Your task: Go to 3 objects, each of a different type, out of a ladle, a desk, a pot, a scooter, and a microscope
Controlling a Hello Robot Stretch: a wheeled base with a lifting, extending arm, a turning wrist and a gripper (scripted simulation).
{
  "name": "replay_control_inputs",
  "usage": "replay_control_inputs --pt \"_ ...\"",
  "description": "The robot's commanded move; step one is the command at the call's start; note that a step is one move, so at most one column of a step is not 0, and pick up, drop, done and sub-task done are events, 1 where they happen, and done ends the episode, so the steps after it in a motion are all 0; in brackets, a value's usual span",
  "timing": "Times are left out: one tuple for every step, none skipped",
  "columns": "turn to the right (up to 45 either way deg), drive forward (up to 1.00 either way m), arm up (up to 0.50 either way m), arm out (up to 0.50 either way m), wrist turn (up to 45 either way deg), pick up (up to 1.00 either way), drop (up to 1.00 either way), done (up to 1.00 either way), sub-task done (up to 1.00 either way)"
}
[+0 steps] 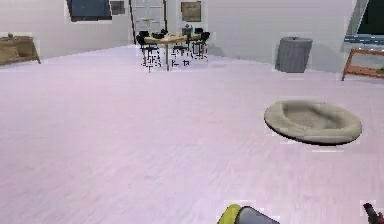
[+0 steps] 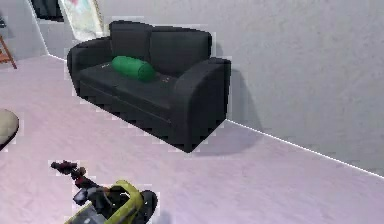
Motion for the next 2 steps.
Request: replay_control_inputs --pt "-45.0 0.00 0.00 0.00 0.0 0.00 0.00 0.00 0.00" --pt "-45.0 0.00 0.00 0.00 0.0 0.00 0.00 0.00 0.00"
